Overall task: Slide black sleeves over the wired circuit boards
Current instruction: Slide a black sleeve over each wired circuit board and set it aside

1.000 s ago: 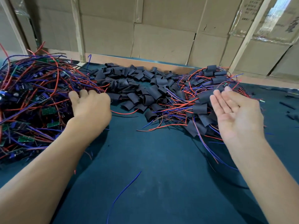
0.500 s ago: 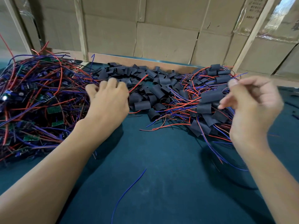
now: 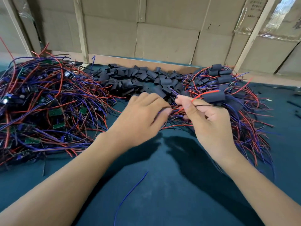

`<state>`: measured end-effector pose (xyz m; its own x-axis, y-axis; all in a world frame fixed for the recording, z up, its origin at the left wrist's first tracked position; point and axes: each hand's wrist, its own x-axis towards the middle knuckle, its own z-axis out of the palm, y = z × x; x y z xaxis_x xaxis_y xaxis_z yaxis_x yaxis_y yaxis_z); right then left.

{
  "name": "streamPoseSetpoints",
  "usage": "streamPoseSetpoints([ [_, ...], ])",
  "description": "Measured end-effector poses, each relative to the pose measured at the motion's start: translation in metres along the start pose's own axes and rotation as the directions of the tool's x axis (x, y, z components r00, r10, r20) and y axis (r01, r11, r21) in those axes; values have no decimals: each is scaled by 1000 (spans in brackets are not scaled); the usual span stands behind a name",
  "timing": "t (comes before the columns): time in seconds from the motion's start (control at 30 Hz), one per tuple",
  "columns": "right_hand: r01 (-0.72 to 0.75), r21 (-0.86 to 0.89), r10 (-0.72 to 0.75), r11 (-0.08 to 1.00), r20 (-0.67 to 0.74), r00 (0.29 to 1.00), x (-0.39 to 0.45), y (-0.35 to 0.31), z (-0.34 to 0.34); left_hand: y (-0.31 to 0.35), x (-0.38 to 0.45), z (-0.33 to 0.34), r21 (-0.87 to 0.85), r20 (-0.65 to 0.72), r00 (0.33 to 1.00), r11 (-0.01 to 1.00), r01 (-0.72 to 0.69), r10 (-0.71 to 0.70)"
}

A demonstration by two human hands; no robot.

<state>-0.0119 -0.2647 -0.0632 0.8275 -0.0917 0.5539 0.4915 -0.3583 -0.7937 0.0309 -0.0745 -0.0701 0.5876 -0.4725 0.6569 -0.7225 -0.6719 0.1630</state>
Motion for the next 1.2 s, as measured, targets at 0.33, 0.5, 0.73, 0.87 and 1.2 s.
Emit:
streamPoseSetpoints([
  [0.33, -314, 649, 401, 693, 15, 916, 16, -14, -8, -65, -3, 14, 295, 403, 781, 876, 382, -477],
  [0.5, -366, 504, 375, 782, 88, 923, 12, -10, -7, -56, -1, 12, 307, 303, 860, 896, 320, -411],
  [0.73, -385, 304, 374, 871, 97, 922, 10, -8, -7, -39, 3, -2, 234, 153, 962, 954, 188, -227],
  [0.87, -333, 198, 336, 922, 17, 942, 11, -5, -12, -20, 1, -4, 69, -6, 992, 989, 129, -129],
  [1.2, -185, 120, 195, 976, -86, 977, 11, -7, -13, -15, 0, -6, 4, -132, 991, 1000, 25, -24],
])
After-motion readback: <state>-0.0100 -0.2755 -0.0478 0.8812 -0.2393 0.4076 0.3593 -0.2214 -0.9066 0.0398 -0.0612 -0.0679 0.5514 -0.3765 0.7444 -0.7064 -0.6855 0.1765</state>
